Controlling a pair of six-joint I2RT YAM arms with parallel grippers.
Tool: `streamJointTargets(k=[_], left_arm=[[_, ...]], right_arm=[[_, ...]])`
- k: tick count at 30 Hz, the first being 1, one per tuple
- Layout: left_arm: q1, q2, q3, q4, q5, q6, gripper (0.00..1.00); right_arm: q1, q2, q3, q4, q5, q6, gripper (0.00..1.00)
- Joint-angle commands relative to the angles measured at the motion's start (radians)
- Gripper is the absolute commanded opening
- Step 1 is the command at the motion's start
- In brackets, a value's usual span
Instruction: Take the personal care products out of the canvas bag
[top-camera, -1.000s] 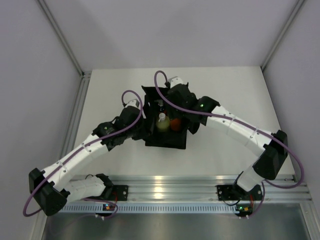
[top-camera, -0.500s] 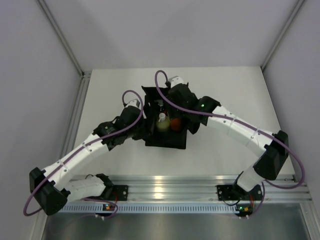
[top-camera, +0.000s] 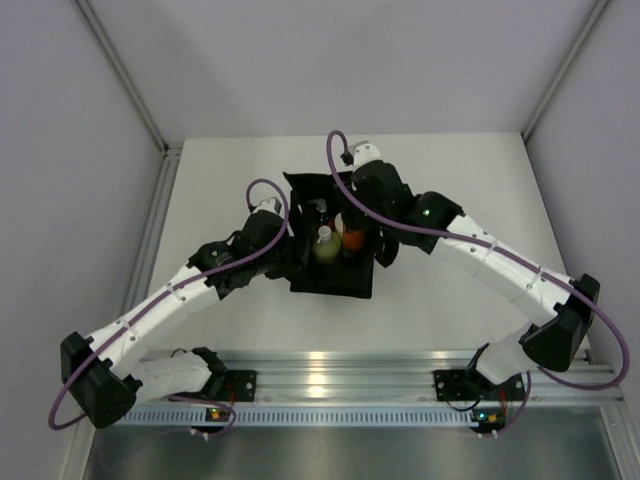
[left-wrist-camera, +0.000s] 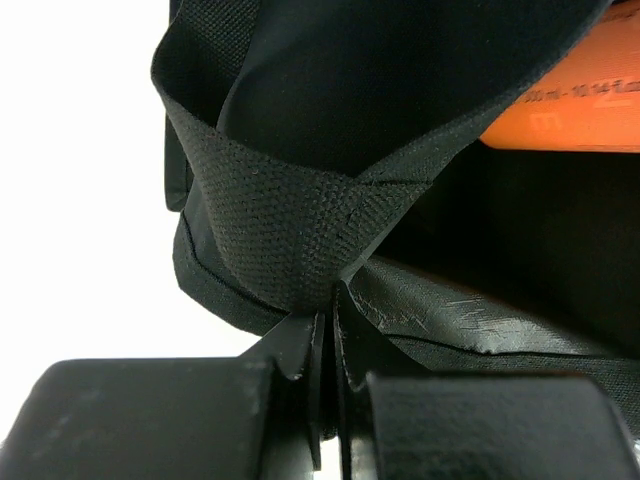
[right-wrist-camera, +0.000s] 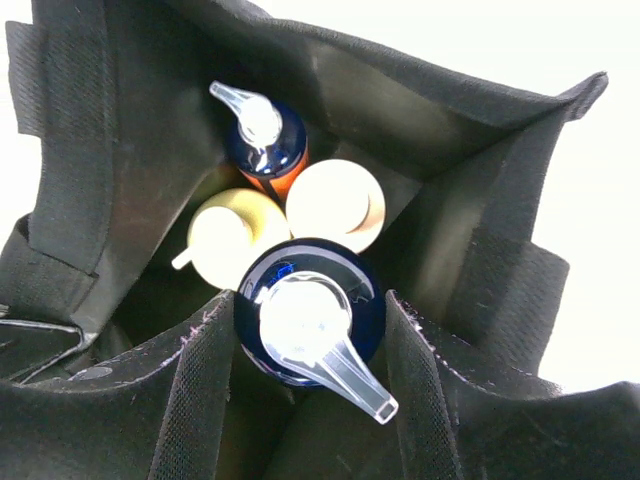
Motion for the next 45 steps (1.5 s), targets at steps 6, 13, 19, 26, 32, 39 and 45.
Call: streamJointTargets(k=[6, 13, 19, 26, 32, 39, 45], left_arm=[[0.004, 0.024, 0.017, -0.021, -0.063, 0.024, 0.00], [0.004, 0.025, 0.024, -0.021, -0.072, 0.025, 0.00], [0.004, 0.024, 0.030, -0.022, -0.084, 0.029, 0.00], [0.003, 0.025, 0.028, -0.021, -0.086, 0.026, 0.00], [0.004, 0.018, 0.028, -0.022, -0.095, 0.028, 0.00], [0.004, 0.022, 0.030, -0.022, -0.094, 0.028, 0.00], [0.004, 0.021, 0.027, -0.022, -0.095, 0.028, 0.00]], right_arm=[[-0.010, -0.094, 0.096, 0.090, -0.005, -0.036, 0.00], [-0.005, -0.126, 0.142, 0.089, -0.040, -0.065, 0.00], [0.003, -0.135, 0.168, 0.090, -0.094, -0.090, 0.00], [0.012, -0.143, 0.211, 0.078, -0.134, -0.122, 0.00], [0.015, -0.147, 0.251, 0.073, -0.152, -0.114, 0.00], [0.013, -0.163, 0.264, 0.062, -0.151, -0.111, 0.00], [0.015, -0.178, 0.274, 0.064, -0.139, -0.105, 0.00]])
